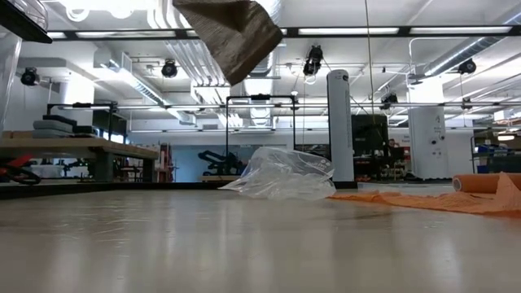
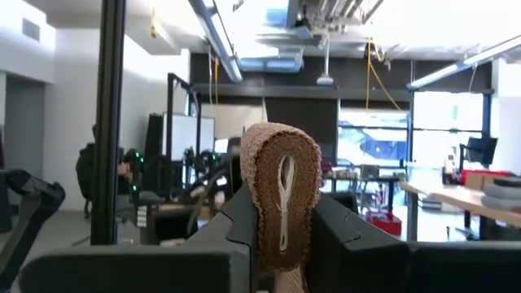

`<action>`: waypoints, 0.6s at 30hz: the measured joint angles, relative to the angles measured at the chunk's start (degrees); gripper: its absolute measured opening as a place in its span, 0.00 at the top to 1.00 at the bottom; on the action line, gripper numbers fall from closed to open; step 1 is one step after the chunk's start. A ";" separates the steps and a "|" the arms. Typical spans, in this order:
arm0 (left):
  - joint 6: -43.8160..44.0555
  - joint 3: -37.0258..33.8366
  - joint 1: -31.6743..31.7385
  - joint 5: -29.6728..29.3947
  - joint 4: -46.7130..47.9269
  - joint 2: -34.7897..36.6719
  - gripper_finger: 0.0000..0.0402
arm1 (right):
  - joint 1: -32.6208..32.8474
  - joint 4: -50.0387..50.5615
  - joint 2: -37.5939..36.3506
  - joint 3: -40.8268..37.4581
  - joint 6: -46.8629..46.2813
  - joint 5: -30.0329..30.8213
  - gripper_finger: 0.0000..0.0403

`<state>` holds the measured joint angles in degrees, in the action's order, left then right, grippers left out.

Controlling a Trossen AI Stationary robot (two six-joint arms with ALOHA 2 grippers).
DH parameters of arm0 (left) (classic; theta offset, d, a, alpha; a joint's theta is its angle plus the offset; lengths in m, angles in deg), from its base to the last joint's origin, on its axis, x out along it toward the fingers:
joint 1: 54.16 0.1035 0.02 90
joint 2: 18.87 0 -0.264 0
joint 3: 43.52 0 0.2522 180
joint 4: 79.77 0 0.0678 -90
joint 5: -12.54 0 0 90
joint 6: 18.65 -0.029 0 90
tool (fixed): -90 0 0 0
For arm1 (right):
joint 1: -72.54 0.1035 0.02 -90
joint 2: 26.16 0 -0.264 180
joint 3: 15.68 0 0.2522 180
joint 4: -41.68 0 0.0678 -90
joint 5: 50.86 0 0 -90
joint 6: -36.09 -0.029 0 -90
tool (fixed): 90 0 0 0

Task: Roll bandage
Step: Roll the brown bandage

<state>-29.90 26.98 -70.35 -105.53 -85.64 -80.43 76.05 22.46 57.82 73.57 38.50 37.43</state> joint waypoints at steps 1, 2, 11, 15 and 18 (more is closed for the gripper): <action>0.20 -0.22 0.12 0.03 -0.44 -0.25 0.99 | 0.00 -0.68 0.00 0.00 -0.10 0.00 0.87; 0.32 -0.57 0.21 0.04 -0.64 -0.52 0.99 | 0.00 -1.24 -0.02 0.00 -0.43 0.00 0.87; 1.49 -6.41 1.41 0.13 -8.18 -2.08 1.00 | -0.02 -2.20 -0.31 1.44 -2.45 0.07 0.87; 0.66 -8.56 1.60 -0.14 -9.77 -0.70 1.00 | -0.02 1.06 -0.71 2.05 -2.40 0.12 0.86; -1.96 -8.56 1.59 -0.36 -9.66 0.81 1.00 | -0.15 3.40 -0.79 2.10 -2.36 0.20 0.87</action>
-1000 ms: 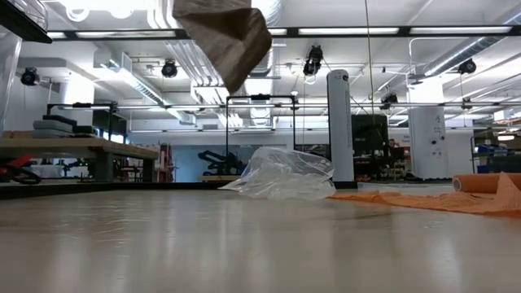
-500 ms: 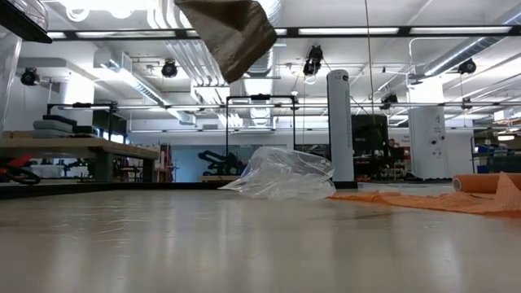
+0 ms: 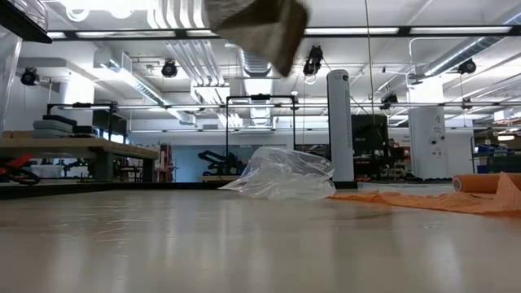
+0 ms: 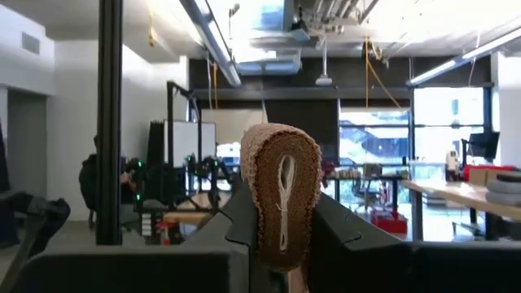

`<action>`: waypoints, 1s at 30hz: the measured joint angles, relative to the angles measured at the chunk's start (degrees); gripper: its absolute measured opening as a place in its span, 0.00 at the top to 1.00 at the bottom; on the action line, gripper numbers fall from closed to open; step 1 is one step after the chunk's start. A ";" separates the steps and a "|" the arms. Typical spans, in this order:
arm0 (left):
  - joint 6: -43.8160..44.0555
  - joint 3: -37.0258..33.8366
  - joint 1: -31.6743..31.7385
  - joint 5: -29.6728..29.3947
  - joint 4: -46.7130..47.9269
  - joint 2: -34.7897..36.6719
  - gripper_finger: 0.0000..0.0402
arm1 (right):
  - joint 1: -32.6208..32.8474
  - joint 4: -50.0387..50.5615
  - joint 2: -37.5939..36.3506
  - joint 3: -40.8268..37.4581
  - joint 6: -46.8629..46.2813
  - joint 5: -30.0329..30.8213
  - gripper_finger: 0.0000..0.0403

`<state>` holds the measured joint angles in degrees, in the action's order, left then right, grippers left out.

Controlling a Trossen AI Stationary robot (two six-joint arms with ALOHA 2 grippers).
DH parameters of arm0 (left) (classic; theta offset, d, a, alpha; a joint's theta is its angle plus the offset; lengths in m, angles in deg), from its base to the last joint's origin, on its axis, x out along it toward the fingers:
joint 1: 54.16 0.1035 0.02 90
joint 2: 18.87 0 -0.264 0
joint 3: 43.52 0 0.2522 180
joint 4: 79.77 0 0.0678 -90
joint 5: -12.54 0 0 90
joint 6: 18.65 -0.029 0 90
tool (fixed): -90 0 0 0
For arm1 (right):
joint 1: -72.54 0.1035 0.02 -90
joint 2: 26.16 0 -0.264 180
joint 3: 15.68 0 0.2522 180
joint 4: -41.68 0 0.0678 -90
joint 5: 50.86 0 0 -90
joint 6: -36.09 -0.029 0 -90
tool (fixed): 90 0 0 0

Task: Roll bandage
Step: Roll the brown bandage

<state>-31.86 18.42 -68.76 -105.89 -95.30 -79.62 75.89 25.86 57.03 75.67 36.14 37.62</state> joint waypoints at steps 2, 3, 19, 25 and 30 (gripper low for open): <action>-1.00 0.67 0.00 -0.19 2.19 0.96 0.99 | 0.00 0.61 0.02 0.00 0.77 0.02 0.87; -1.06 1.35 0.00 -0.21 4.52 1.53 0.98 | 0.00 0.53 0.02 0.01 1.30 0.04 0.87; 8.89 -6.15 0.16 -0.97 8.51 1.19 0.53 | -0.39 6.12 -1.79 7.95 9.05 1.53 0.87; 11.58 -14.53 1.43 -1.61 -3.87 -0.75 0.43 | -0.39 6.77 -1.89 9.38 9.14 1.49 0.87; 13.31 -17.97 3.13 -1.04 -11.61 -3.48 0.43 | -0.37 6.80 -1.79 9.38 9.01 1.45 0.86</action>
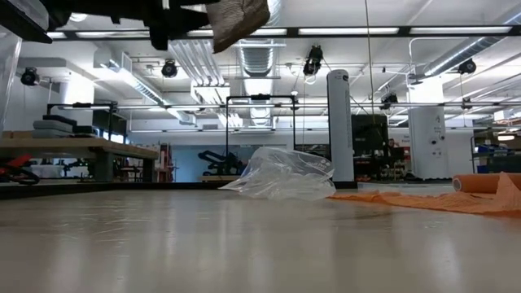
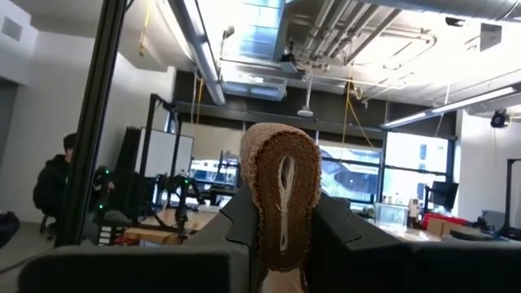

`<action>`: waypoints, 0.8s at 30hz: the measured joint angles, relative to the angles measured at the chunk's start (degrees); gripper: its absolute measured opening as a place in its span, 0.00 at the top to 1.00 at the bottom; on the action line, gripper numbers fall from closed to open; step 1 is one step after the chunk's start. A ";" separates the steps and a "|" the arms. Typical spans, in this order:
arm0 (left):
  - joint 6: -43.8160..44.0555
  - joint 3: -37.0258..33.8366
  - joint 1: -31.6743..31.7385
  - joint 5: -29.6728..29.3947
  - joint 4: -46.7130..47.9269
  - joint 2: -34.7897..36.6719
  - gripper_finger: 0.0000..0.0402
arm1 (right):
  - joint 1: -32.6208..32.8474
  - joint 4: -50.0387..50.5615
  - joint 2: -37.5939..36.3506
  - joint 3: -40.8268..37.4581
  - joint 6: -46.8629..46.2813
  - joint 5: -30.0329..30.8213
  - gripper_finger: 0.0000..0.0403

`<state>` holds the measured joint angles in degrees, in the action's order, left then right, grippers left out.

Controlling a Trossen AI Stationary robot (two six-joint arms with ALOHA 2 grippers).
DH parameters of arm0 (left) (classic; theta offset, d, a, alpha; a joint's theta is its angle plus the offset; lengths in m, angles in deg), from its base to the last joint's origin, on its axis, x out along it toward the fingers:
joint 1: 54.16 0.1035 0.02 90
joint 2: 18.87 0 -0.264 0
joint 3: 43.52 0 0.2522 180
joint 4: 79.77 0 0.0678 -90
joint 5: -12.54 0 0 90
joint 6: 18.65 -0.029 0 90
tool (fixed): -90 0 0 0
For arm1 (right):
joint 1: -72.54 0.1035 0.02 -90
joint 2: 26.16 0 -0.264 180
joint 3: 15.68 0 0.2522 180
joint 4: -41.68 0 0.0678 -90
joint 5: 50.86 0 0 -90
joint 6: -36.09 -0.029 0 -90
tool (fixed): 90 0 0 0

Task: Roll bandage
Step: Roll the brown bandage

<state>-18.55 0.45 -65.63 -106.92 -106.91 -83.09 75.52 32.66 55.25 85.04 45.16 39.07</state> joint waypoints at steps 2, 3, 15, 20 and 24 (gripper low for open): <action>0.01 -0.06 0.67 1.62 -2.35 -1.61 0.44 | 0.00 0.44 0.27 0.00 0.01 -0.01 0.86; 0.04 -0.06 0.93 2.49 -3.99 -2.41 0.45 | 0.00 0.68 0.52 0.00 0.05 -0.01 0.87; -0.97 6.51 2.37 5.38 -9.09 -12.99 0.58 | 0.00 1.72 3.21 -0.02 0.78 0.00 0.87; -1.08 7.61 2.37 4.46 -8.14 -14.19 0.86 | 0.11 2.27 2.61 -0.07 1.04 0.01 0.87; -0.61 6.47 2.39 3.43 -8.06 -13.51 0.97 | 0.11 2.85 1.45 -0.07 1.16 0.01 0.87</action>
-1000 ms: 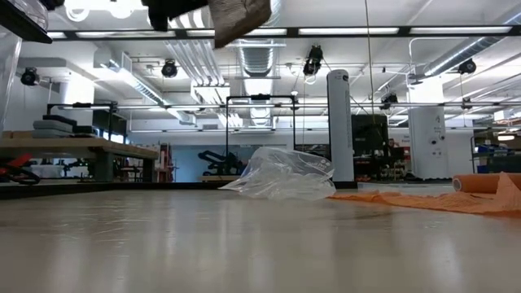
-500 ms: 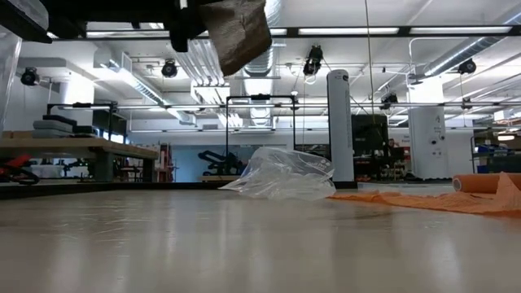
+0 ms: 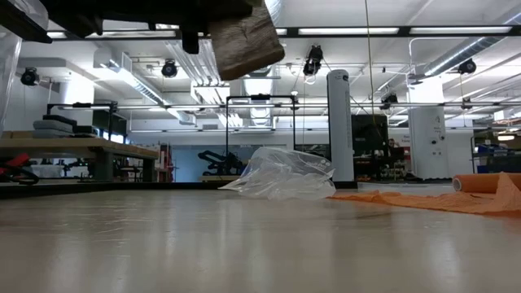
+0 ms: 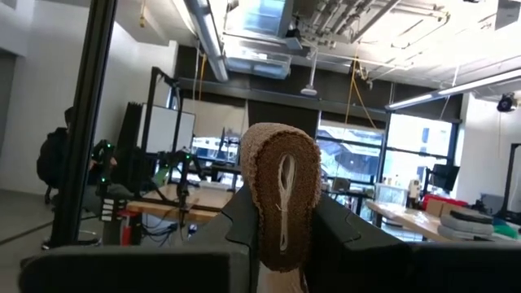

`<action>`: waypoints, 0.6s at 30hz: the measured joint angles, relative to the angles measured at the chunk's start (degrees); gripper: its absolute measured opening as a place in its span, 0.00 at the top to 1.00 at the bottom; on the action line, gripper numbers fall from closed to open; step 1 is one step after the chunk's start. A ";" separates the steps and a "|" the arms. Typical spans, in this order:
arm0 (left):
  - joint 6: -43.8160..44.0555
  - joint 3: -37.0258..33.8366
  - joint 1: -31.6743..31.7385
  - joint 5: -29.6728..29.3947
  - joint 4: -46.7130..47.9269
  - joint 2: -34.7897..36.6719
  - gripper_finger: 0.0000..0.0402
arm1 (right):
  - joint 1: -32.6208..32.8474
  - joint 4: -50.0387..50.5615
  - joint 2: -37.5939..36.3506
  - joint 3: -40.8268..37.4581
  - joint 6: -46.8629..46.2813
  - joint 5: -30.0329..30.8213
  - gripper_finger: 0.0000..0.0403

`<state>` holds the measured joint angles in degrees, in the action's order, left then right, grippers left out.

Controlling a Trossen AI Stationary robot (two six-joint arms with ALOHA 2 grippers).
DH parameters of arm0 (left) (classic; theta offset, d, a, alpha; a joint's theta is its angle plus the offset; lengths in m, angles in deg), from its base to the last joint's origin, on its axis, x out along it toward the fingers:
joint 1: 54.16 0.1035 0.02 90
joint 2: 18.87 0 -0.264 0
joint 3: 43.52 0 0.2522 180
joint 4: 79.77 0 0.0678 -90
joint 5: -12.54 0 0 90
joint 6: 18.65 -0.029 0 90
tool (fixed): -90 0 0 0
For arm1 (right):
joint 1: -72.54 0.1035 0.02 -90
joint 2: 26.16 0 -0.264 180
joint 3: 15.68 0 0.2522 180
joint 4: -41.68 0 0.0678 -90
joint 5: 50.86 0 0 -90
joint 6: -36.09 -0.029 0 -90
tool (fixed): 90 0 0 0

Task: Roll bandage
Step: Roll the brown bandage

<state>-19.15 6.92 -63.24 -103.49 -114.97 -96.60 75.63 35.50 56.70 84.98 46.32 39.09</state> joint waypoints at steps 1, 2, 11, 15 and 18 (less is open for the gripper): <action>0.11 -0.53 0.00 -0.63 0.05 0.23 0.97 | 0.00 -0.09 -0.07 0.00 0.16 0.00 0.87; 0.40 -1.00 0.00 -1.04 0.32 0.45 0.97 | 0.00 -0.03 -0.25 0.00 0.38 0.00 0.87; 1.32 -2.19 0.02 -0.94 11.00 0.72 1.00 | -0.12 0.13 -2.39 0.00 1.73 0.07 0.87; 0.81 -1.77 0.02 -0.90 12.10 1.08 1.00 | -0.12 1.09 -2.46 0.00 1.40 0.07 0.87; -0.53 -1.25 -0.10 -0.84 13.19 2.87 0.98 | -0.11 3.10 -2.08 0.00 2.19 0.07 0.87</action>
<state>-19.68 5.67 -63.34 -104.34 -101.77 -93.73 75.52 38.60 54.62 84.98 48.51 39.15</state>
